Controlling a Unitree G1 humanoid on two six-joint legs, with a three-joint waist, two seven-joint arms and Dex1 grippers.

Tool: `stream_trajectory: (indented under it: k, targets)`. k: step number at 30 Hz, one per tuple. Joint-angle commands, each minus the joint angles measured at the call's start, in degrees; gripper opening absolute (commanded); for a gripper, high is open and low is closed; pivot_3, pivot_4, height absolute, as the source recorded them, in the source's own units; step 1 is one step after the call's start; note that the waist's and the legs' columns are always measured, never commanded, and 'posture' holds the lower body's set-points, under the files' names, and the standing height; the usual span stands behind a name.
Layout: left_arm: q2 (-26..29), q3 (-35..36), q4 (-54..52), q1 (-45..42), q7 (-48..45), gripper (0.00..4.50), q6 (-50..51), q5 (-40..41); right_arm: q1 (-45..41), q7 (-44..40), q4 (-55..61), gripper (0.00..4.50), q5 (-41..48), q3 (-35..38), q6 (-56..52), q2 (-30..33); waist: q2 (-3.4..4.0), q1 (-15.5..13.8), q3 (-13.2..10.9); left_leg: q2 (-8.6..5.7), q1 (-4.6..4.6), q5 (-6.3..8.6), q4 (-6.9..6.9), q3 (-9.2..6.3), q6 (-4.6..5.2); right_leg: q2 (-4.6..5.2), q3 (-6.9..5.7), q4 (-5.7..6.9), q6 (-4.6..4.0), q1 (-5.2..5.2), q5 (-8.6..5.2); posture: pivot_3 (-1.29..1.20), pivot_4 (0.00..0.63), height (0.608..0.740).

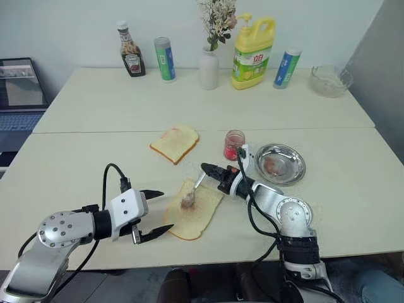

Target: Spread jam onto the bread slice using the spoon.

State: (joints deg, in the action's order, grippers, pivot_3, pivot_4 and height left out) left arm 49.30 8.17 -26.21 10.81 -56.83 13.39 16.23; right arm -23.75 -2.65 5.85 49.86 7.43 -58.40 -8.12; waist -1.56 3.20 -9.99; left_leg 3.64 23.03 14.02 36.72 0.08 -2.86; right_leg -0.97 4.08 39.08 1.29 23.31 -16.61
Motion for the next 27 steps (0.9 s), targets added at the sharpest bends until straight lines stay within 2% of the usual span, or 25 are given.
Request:
stream_trajectory:
  k: [1,10,17,20,27]
  targets:
    - [0.19,0.70,-0.52,0.21,0.04,4.50,-0.99,0.02,-0.48,2.41,-0.50,0.02,3.62,3.17,-2.01,-1.19,0.00,0.03,0.00,0.00,0.00,0.00,0.00,0.01,0.00,0.00,0.01,0.00,0.00,0.00,0.00,0.00,0.150,0.740]
    - [0.22,0.37,-0.13,0.09,-0.29,4.50,-1.40,0.02,3.93,1.65,2.78,0.02,7.53,2.88,-8.49,0.84,0.00,0.12,0.00,0.01,-0.01,0.00,-0.04,0.01,0.00,-0.01,0.02,0.00,0.00,0.01,0.00,0.00,0.150,0.740]
    - [0.40,0.28,0.38,-0.09,-0.57,4.50,-1.85,-0.09,5.31,-0.80,4.77,0.02,10.79,3.44,-11.87,6.19,0.00,0.12,0.00,0.01,-0.02,0.00,-0.04,0.01,0.00,-0.01,0.02,0.00,0.00,0.01,0.00,0.00,0.150,0.740]
    - [0.44,0.32,0.47,0.07,-0.60,4.50,-2.11,-0.03,4.83,-1.04,4.62,0.02,11.55,4.02,-10.87,6.98,0.00,0.12,0.00,0.01,-0.02,0.00,-0.04,0.01,0.00,-0.01,0.02,0.00,0.01,0.01,-0.01,0.00,0.150,0.740]
    - [0.57,1.05,0.38,1.38,-1.36,4.50,-2.55,0.70,-1.21,1.20,-0.20,0.02,7.76,5.20,-1.49,2.39,0.01,0.19,-0.01,0.02,-0.02,0.00,-0.04,0.02,0.00,-0.03,0.02,0.00,0.02,0.02,-0.01,0.00,0.150,0.740]
